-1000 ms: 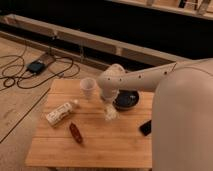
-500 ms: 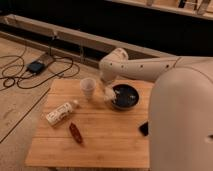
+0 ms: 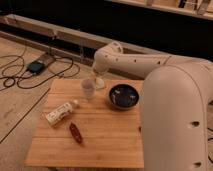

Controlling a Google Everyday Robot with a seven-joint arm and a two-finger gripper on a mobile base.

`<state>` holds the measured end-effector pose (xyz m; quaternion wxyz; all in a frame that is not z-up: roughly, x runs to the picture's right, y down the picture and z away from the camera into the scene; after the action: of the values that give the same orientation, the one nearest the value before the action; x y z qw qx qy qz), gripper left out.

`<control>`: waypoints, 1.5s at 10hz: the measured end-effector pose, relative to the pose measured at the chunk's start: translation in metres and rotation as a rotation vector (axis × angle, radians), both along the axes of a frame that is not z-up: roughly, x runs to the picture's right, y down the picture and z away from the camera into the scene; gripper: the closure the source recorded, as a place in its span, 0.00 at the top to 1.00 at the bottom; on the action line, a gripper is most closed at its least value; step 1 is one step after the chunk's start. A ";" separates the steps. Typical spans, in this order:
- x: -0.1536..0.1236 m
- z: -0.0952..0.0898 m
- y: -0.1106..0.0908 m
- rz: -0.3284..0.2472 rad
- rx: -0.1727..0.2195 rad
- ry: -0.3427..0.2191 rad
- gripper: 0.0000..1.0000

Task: Place the white sponge in the ceramic cup

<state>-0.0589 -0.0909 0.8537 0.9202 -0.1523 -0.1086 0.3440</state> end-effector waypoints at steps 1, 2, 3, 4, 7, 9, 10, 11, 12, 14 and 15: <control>-0.007 -0.001 -0.007 -0.007 0.015 -0.019 0.00; -0.012 -0.003 -0.012 -0.013 0.026 -0.034 0.00; -0.019 -0.005 -0.019 -0.021 0.042 -0.052 0.00; -0.030 -0.006 -0.025 -0.027 0.058 -0.076 0.00; -0.047 -0.004 -0.029 -0.027 0.079 -0.124 0.00; -0.053 0.000 -0.027 -0.021 0.085 -0.148 0.10; -0.055 0.004 -0.025 -0.015 0.086 -0.159 0.22; -0.057 0.006 -0.023 -0.009 0.085 -0.169 0.32; -0.058 0.008 -0.021 -0.004 0.084 -0.176 0.40; -0.060 0.013 -0.018 0.014 0.081 -0.192 0.62; -0.061 0.014 -0.017 0.020 0.081 -0.198 0.65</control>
<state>-0.1196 -0.1075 0.8672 0.9068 -0.1471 -0.2142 0.3319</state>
